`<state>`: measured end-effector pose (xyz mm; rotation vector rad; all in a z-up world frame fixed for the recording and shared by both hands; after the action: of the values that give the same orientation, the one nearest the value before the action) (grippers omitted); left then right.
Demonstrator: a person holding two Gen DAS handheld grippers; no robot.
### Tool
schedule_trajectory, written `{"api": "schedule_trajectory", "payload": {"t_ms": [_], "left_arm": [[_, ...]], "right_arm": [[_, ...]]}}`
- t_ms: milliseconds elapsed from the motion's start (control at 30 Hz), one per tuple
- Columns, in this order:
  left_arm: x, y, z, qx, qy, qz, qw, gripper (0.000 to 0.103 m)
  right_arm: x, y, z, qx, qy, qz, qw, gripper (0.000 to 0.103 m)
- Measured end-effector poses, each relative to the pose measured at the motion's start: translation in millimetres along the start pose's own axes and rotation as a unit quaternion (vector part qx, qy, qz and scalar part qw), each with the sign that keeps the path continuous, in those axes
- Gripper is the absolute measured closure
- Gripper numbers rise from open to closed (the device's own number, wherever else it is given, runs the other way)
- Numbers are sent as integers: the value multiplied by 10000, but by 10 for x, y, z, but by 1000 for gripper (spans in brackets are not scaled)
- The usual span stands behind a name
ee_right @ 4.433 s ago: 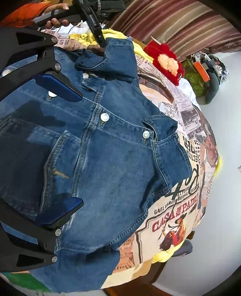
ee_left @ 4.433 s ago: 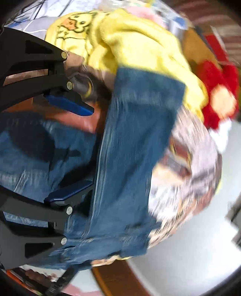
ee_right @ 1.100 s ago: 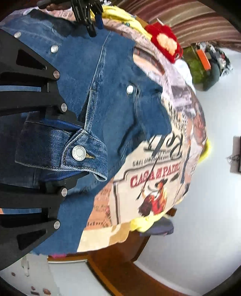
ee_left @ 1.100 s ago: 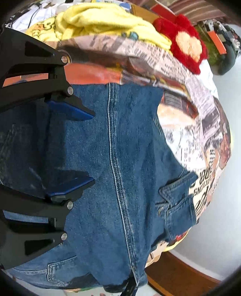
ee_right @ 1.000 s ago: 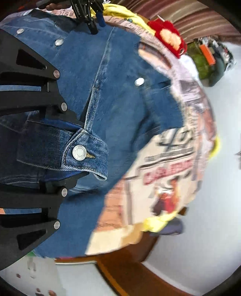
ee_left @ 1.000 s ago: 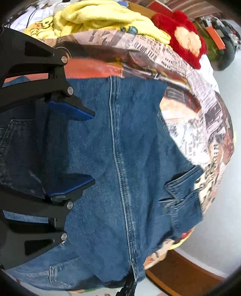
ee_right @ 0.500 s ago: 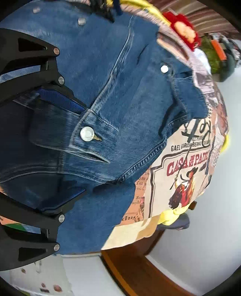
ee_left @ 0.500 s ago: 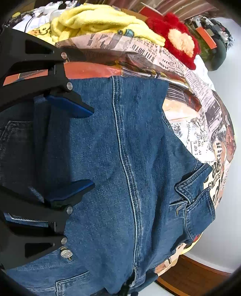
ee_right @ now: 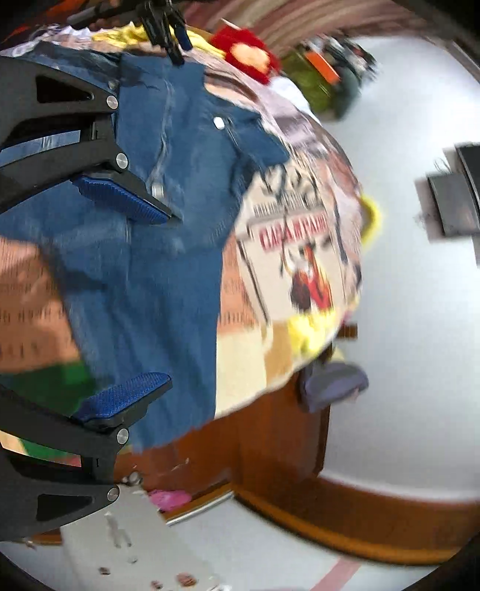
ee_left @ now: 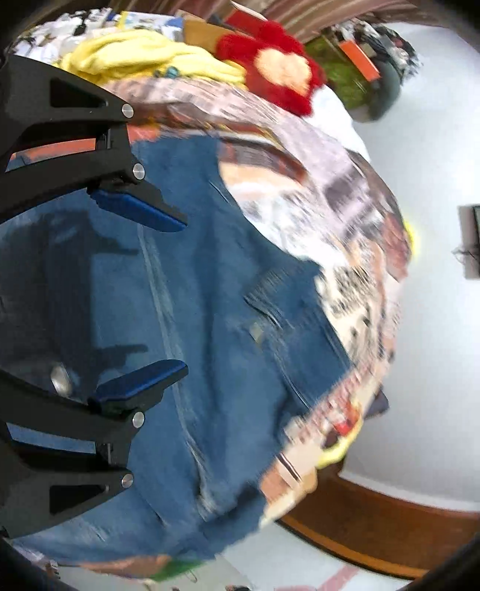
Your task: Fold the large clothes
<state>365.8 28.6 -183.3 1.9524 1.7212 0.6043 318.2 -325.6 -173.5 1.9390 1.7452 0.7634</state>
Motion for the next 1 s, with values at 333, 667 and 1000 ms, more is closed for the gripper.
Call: {"api": "schedule_trajectory", "payload": {"t_ms": [333, 667, 1000], "left_arm": [[-874, 264, 205, -13, -611, 478, 9970, 20], [-1257, 130, 659, 533, -897, 583, 9928, 20], [-1332, 104, 704, 573, -1009, 527, 9918, 20]], "right_arm": [[-1307, -310, 386, 727, 121, 1819, 9806, 22], [-1835, -535, 966, 1019, 433, 3043, 9461, 27], [-1961, -443, 1366, 1006, 73, 3433, 9338, 58]]}}
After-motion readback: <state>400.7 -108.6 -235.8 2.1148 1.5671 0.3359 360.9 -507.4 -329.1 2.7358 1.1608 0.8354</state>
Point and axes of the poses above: each gripper's, at about its wrist camera, not at the fingertips, and z roughly the way its jaws point, x to its left, y to its top, the point moved 2 cm from there along z, roughly the way its jaws point, and after that the axes turned 5 degrees about z, right-handed, at the moved point
